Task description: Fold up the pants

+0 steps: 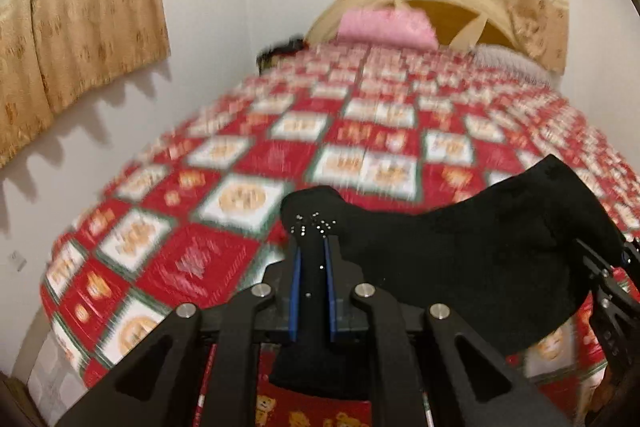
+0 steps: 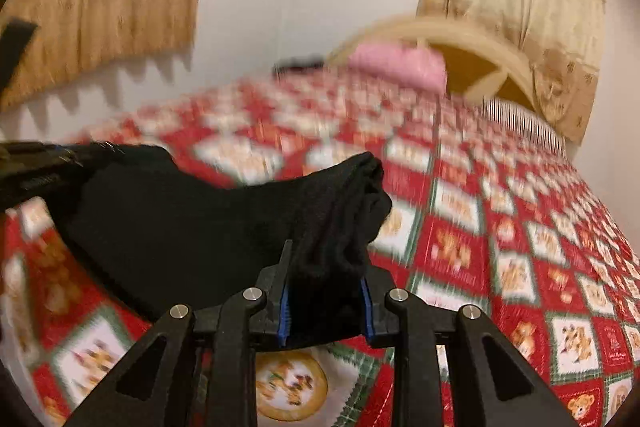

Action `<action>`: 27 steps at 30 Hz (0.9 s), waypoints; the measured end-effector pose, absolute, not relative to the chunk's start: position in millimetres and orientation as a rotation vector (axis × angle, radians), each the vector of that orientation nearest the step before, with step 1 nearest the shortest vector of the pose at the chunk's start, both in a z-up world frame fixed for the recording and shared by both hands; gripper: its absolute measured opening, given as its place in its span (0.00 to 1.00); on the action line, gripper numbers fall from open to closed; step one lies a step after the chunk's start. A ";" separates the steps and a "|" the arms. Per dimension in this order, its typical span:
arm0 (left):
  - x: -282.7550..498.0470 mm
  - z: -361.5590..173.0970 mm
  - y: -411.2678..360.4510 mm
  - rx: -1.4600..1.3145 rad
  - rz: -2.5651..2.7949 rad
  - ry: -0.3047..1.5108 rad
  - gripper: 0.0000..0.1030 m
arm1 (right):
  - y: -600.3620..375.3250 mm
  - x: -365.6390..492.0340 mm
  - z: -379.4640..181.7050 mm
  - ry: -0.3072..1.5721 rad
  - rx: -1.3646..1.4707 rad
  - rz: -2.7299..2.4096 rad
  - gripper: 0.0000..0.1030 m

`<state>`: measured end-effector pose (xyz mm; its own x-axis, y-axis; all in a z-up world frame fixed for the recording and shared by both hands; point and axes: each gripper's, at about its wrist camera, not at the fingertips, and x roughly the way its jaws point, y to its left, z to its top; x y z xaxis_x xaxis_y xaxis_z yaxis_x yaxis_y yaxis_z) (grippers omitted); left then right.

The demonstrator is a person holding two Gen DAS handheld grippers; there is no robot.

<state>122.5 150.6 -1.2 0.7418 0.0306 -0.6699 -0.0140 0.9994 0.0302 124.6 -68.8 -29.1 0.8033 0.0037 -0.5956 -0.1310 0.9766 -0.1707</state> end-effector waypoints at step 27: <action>75.4 1.9 158.8 0.025 0.145 0.664 0.89 | -94.3 78.8 -1.9 0.592 -0.020 0.114 0.25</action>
